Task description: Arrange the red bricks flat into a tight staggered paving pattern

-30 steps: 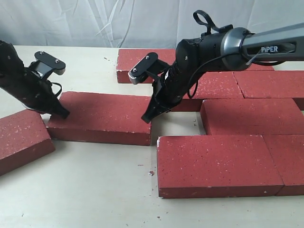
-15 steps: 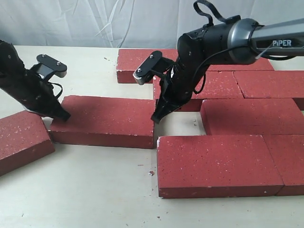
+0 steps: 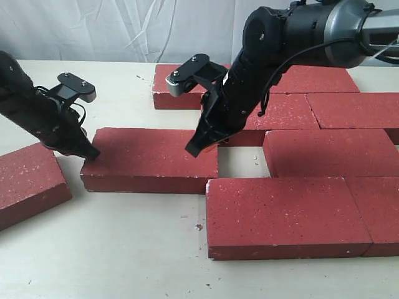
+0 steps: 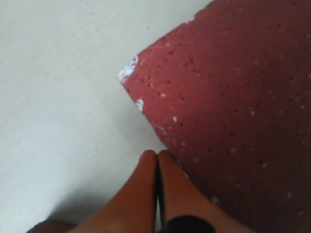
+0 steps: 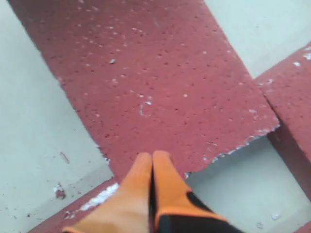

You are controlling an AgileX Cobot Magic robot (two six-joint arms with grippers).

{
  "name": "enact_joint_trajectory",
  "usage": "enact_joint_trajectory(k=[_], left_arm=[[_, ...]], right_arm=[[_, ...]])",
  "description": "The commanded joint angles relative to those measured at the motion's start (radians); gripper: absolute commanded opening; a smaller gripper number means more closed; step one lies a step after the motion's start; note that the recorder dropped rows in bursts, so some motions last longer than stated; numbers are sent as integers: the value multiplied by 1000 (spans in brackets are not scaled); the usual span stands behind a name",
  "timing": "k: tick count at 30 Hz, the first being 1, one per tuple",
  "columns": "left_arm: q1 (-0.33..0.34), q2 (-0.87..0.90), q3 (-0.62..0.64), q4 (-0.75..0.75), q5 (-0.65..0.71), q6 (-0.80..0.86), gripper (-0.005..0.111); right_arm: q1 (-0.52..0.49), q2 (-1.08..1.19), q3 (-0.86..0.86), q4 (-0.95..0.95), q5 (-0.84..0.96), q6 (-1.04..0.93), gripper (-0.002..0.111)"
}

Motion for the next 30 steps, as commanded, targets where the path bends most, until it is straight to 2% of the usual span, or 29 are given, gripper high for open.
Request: enact_joint_trajectory(k=[1,5,8,19,26,30], left_arm=[[-1,-6,-2,-28,24,12,0],[-1,-6,-2,-141,24,111,0],[-1,-6,-2,-222,31,182,0],[-1,55,-2,-247,25,185,0],[-11,56,-2,-281,27,185,0],[-75,74,-2,-281,-6,185,0]], right_arm=[[-1,-1,-2,35,14,-43,-1],[-8,-1,-1,-56,-23,-35,-1],[-41,-9,16,-113,-113,59,-1],[-259,-272,341,-160,-474,95,-1],[-281,-296,353,-156,-475,95,-1],[-281,-296,353,-156,-481,95,-1]])
